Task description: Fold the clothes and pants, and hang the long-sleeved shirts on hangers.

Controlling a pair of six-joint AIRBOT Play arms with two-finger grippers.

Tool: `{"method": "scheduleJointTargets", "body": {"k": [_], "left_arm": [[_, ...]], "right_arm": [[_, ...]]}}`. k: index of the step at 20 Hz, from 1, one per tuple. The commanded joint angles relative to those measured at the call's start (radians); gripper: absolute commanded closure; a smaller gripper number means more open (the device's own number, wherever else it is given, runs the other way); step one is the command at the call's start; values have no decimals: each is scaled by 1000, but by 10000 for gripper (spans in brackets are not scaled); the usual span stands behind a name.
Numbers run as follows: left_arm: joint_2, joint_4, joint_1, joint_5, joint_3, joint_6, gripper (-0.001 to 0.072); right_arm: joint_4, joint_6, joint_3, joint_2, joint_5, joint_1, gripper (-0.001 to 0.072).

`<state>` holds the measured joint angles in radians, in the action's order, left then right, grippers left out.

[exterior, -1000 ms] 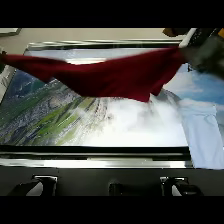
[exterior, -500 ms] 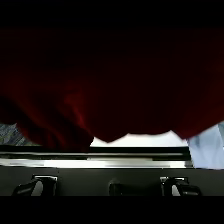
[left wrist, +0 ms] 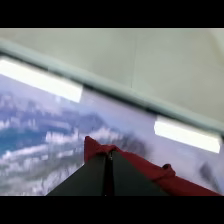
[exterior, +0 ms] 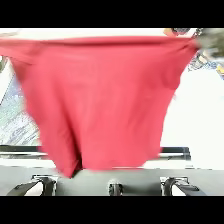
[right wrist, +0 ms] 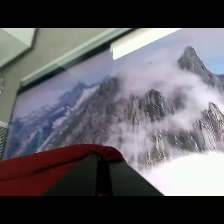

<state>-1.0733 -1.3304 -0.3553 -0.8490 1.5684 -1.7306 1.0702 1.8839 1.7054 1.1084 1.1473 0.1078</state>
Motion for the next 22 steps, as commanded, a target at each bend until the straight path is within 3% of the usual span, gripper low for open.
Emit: {"method": "scheduleJointTargets", "body": {"k": [1,5,8,11,12,14,15,17,20,22], "left_arm": [[-302,18,102,98,-6,86,695],[-535,19,193,280,-6,81,695],[-635,19,227,261,-6,81,695],[-680,22,230,146,-6,81,695],[-681,22,225,103,-6,80,690],[-668,22,208,5,-2,78,568],[-655,22,190,-61,8,77,413],[-605,18,142,-178,12,82,317],[-510,-6,53,-354,11,81,317],[-454,-18,-4,-482,-6,76,319]], "right_arm": [[15,-25,-23,284,-26,1,684],[-1,-21,-28,578,-129,-32,684],[-38,-19,-28,721,-195,-71,684],[-60,0,-28,783,-214,-88,682],[-69,0,-28,787,-208,-87,639],[-83,-11,-22,773,-157,-72,384],[-91,-53,-16,752,-111,-52,327],[-89,-166,-16,684,-1,13,326],[-51,-327,-31,564,208,154,325],[-31,-386,-122,478,275,243,325]]}}
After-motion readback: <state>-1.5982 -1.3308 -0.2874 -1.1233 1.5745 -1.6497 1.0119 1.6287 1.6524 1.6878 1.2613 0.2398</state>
